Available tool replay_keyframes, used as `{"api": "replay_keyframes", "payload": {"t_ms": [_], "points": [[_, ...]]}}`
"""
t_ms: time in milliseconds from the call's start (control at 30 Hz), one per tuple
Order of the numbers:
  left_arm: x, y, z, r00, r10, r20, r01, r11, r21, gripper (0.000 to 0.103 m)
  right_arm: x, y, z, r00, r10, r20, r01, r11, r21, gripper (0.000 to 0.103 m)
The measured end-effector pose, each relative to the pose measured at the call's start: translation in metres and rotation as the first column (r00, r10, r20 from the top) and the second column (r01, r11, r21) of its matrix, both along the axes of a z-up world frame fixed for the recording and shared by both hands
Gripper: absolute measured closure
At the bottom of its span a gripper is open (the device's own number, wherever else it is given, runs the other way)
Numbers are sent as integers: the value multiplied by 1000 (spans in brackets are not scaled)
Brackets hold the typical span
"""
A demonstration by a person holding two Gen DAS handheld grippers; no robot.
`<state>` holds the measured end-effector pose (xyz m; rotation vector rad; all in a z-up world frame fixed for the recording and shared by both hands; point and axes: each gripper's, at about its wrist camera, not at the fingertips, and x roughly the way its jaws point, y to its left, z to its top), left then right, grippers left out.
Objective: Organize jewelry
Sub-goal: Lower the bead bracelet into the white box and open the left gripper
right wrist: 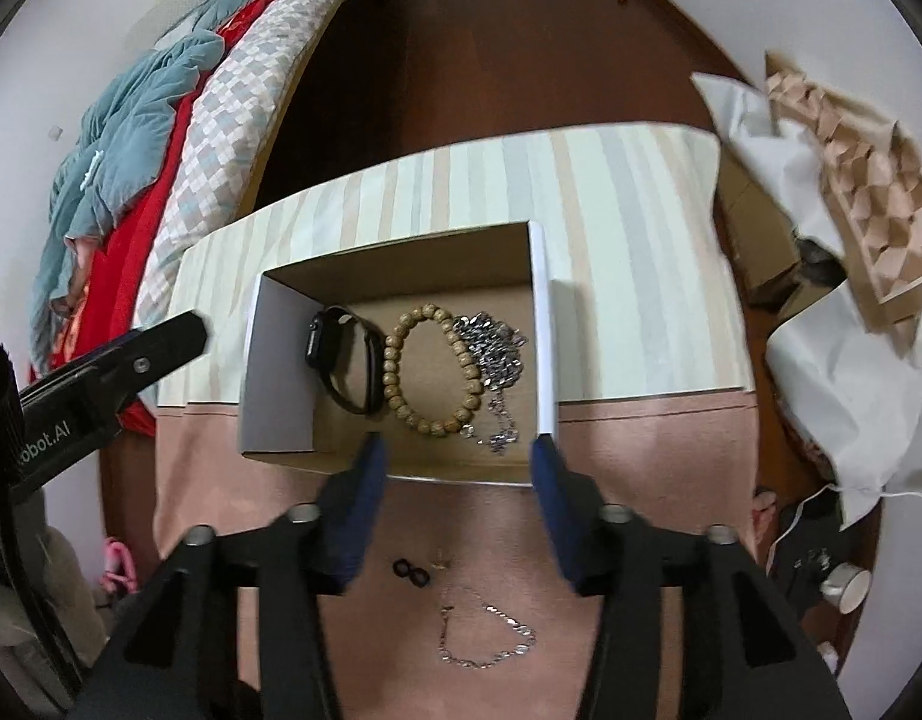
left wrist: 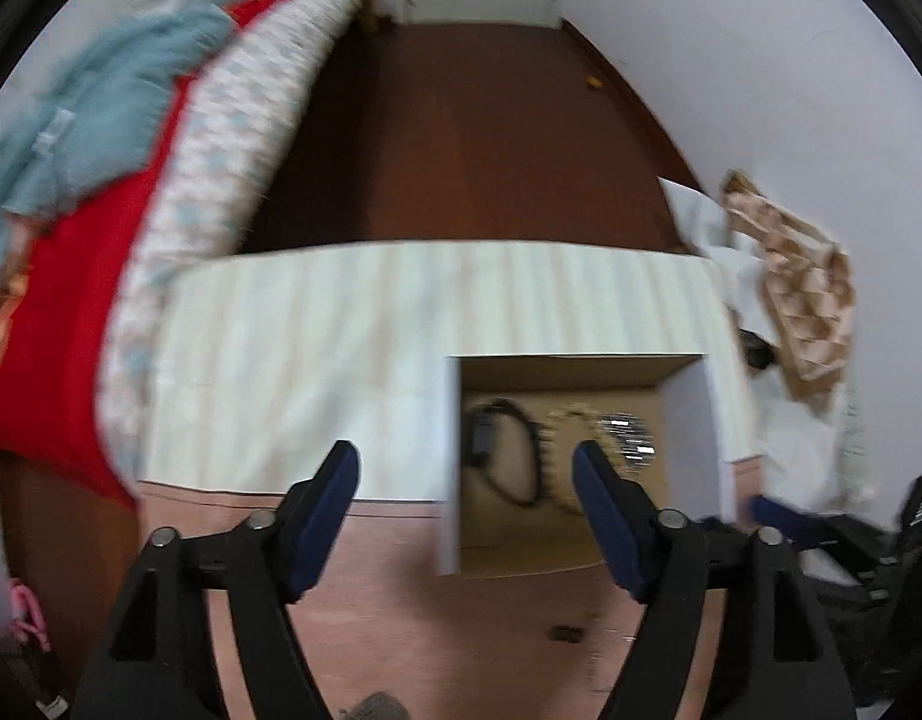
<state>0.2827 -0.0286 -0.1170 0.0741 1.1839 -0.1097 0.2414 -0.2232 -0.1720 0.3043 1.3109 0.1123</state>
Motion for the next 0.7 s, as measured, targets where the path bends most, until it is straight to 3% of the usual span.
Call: {"api": "replay_keyframes", "payload": {"t_ms": [67,133,200,333,500,700], "points": [[-8,8,2,999,20,33,-21,999,37,9,-5,2,6,1000,-6,23,7,999,-53,34],[-21,17,2,997,47,65,-52,995,82,5,-10,5,12,999,-8,49,13,994,-113,14],[-29,21,0,995,57,88,-68,990,122,1,-15,9,15,997,-11,70,25,979,-201,8],[-42,25,-6,993,57,98,-71,987,142,1,-22,13,13,996,-21,84,46,952,-302,2],[-53,23,-8,993,57,100,-71,986,149,1,-29,15,17,994,-25,102,56,947,-315,2],[-68,22,10,989,52,141,-73,986,148,1,-40,21,36,989,-23,144,69,944,-323,2]]}}
